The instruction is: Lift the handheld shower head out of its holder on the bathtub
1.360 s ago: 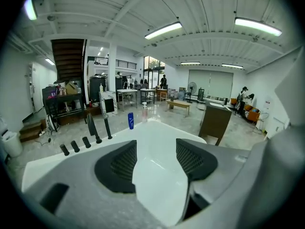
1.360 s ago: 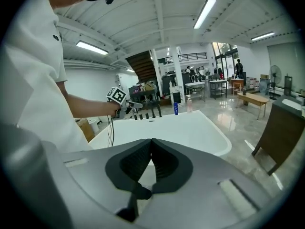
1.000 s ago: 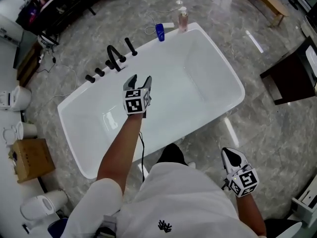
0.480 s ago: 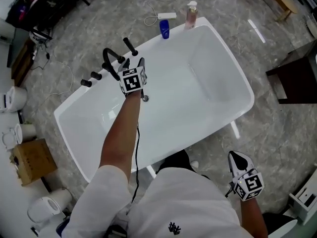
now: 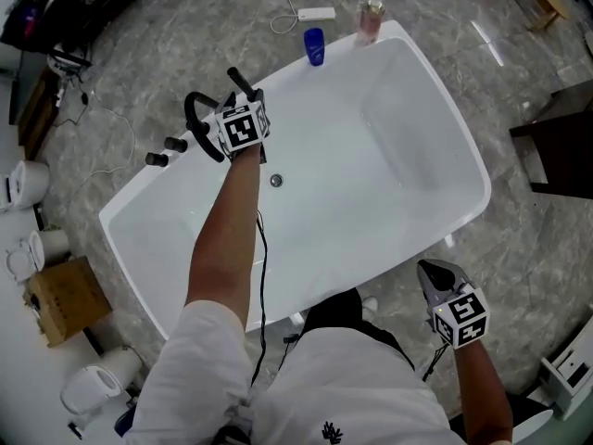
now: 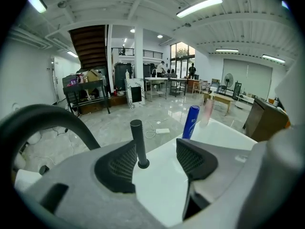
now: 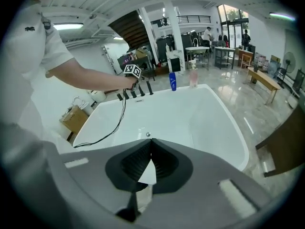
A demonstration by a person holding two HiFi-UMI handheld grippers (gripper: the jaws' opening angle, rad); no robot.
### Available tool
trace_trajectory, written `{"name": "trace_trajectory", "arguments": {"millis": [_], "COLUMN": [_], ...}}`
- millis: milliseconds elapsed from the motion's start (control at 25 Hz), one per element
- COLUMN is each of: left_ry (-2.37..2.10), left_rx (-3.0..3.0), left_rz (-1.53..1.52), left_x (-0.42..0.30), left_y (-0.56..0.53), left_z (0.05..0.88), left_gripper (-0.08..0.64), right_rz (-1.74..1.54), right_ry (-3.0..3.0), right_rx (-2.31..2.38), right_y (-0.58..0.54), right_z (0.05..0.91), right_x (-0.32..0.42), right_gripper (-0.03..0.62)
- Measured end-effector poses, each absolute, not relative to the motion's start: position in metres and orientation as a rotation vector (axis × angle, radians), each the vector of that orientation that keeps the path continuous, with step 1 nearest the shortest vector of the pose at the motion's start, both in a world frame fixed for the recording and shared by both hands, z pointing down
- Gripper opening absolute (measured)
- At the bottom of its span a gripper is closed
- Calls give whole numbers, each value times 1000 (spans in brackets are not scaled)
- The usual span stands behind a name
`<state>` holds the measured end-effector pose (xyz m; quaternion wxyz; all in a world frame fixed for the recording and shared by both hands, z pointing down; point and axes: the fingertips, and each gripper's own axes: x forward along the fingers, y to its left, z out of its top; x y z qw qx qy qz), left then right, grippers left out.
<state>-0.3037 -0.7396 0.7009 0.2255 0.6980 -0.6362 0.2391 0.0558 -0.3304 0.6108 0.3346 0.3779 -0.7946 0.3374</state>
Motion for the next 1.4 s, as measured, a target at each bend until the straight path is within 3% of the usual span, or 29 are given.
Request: {"name": "trace_trajectory", "arguments": {"millis": [800, 960, 1080, 1400], "left_ry": [-1809, -1810, -1811, -1809], "left_rx": [1840, 1832, 1802, 1833], "left_rz": [740, 759, 744, 750], "left_x": [-343, -344, -347, -342], "left_y": [-816, -824, -827, -820], "left_z": [765, 772, 776, 763], "left_gripper": [267, 239, 143, 140], "right_rz": [1064, 1075, 1082, 1122], "right_ry": [-1915, -1888, -1865, -1837], "right_rx": [731, 744, 728, 679], "right_y": [-351, -354, -355, -360], "right_z": [709, 717, 726, 738], "right_x": [14, 23, 24, 14], "right_gripper": [14, 14, 14, 14]}}
